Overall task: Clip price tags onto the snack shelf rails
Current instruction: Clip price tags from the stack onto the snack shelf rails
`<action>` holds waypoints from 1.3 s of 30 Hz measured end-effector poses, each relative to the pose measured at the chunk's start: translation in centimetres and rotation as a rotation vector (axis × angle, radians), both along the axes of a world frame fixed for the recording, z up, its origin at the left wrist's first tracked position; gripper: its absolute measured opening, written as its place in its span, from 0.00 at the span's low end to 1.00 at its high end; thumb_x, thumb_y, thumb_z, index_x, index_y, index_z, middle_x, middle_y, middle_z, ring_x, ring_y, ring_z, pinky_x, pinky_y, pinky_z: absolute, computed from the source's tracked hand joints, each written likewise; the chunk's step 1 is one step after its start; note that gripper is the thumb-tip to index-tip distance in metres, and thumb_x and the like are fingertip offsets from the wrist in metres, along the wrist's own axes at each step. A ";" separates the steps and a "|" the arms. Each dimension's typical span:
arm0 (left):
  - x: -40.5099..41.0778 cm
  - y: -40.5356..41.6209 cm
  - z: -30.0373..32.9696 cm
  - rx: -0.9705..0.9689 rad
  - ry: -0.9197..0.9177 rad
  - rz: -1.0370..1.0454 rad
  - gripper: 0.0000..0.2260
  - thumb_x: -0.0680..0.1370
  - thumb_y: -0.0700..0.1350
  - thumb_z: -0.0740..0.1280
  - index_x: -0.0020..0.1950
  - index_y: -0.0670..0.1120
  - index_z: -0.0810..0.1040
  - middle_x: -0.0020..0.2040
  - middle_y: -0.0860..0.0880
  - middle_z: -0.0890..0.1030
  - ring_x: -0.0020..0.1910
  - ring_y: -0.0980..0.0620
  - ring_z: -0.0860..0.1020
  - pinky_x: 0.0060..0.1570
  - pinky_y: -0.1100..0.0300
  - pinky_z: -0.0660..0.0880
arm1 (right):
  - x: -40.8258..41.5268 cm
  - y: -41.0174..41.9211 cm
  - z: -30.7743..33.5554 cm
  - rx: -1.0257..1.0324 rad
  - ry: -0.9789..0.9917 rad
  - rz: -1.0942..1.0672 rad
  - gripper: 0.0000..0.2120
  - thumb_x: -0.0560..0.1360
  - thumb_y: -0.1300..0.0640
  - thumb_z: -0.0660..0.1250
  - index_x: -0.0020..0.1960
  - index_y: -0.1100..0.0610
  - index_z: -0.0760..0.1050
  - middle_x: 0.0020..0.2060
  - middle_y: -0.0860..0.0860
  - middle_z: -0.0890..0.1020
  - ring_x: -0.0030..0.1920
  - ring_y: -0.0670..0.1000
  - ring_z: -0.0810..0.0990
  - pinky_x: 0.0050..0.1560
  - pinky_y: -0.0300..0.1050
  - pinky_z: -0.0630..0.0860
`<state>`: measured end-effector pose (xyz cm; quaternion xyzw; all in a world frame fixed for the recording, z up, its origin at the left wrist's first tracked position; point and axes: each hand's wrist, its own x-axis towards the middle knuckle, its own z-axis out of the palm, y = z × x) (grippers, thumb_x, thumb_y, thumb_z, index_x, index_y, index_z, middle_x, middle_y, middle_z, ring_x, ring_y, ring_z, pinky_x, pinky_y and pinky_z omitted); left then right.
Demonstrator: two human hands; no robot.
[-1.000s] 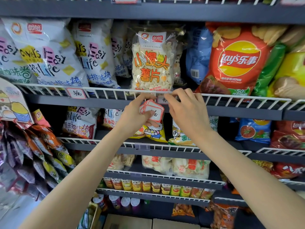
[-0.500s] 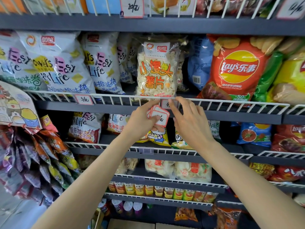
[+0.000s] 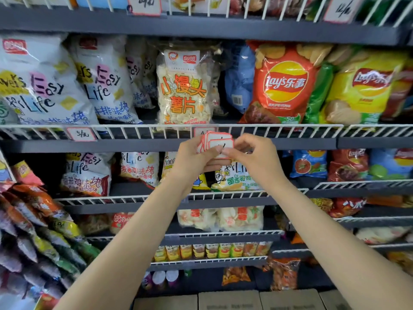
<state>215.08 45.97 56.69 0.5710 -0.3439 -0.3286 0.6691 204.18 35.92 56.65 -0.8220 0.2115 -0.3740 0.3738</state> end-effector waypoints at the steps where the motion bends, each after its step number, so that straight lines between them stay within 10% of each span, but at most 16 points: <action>1: -0.6 -0.6 0.1 0.003 -0.001 -0.019 0.07 0.78 0.39 0.64 0.56 0.46 0.75 0.45 0.46 0.84 0.40 0.50 0.84 0.40 0.65 0.80 | -0.8 -0.4 0.0 0.009 -0.020 -0.035 0.07 0.70 0.57 0.73 0.37 0.58 0.78 0.30 0.45 0.78 0.31 0.39 0.74 0.35 0.28 0.69; 12: -9.8 -9.2 1.2 -0.005 -0.075 -0.081 0.10 0.81 0.41 0.60 0.59 0.43 0.76 0.50 0.44 0.83 0.39 0.53 0.84 0.44 0.63 0.81 | -10.6 -9.9 0.1 -0.054 0.034 -0.157 0.18 0.73 0.54 0.69 0.37 0.70 0.76 0.32 0.67 0.76 0.31 0.58 0.70 0.35 0.47 0.62; 16: -13.3 -13.0 0.8 0.004 -0.082 -0.065 0.08 0.81 0.41 0.60 0.58 0.45 0.76 0.48 0.46 0.83 0.39 0.54 0.84 0.45 0.64 0.80 | -13.9 -14.5 0.8 -0.027 0.066 -0.100 0.03 0.71 0.58 0.72 0.44 0.56 0.81 0.33 0.50 0.80 0.33 0.43 0.76 0.36 0.37 0.70; 19: -15.3 -15.5 0.2 0.017 -0.119 -0.006 0.07 0.80 0.39 0.61 0.56 0.43 0.76 0.46 0.46 0.83 0.37 0.56 0.83 0.41 0.66 0.80 | -15.9 -17.6 0.7 -0.015 0.096 -0.056 0.10 0.71 0.58 0.72 0.51 0.50 0.79 0.32 0.44 0.77 0.32 0.40 0.76 0.37 0.34 0.72; 24: -17.7 -18.3 -0.5 0.010 -0.146 0.107 0.07 0.80 0.37 0.61 0.55 0.43 0.76 0.44 0.48 0.82 0.37 0.59 0.82 0.39 0.69 0.79 | -17.8 -20.8 0.0 -0.003 0.072 -0.056 0.09 0.73 0.63 0.68 0.49 0.51 0.78 0.33 0.47 0.79 0.32 0.46 0.78 0.39 0.47 0.76; 28: -17.6 -19.2 -1.1 0.024 -0.126 0.220 0.09 0.80 0.37 0.60 0.58 0.41 0.76 0.51 0.42 0.82 0.48 0.46 0.82 0.42 0.67 0.80 | -18.9 -22.0 -0.1 0.035 0.052 -0.104 0.08 0.75 0.64 0.64 0.51 0.55 0.79 0.34 0.47 0.80 0.28 0.40 0.79 0.35 0.40 0.77; 39: -22.6 -24.7 -1.2 0.013 -0.336 0.100 0.06 0.80 0.39 0.61 0.51 0.49 0.76 0.48 0.45 0.82 0.46 0.47 0.82 0.47 0.56 0.80 | -24.9 -24.7 -0.3 -0.030 0.014 -0.313 0.06 0.76 0.61 0.65 0.49 0.55 0.79 0.38 0.48 0.81 0.36 0.44 0.79 0.39 0.39 0.74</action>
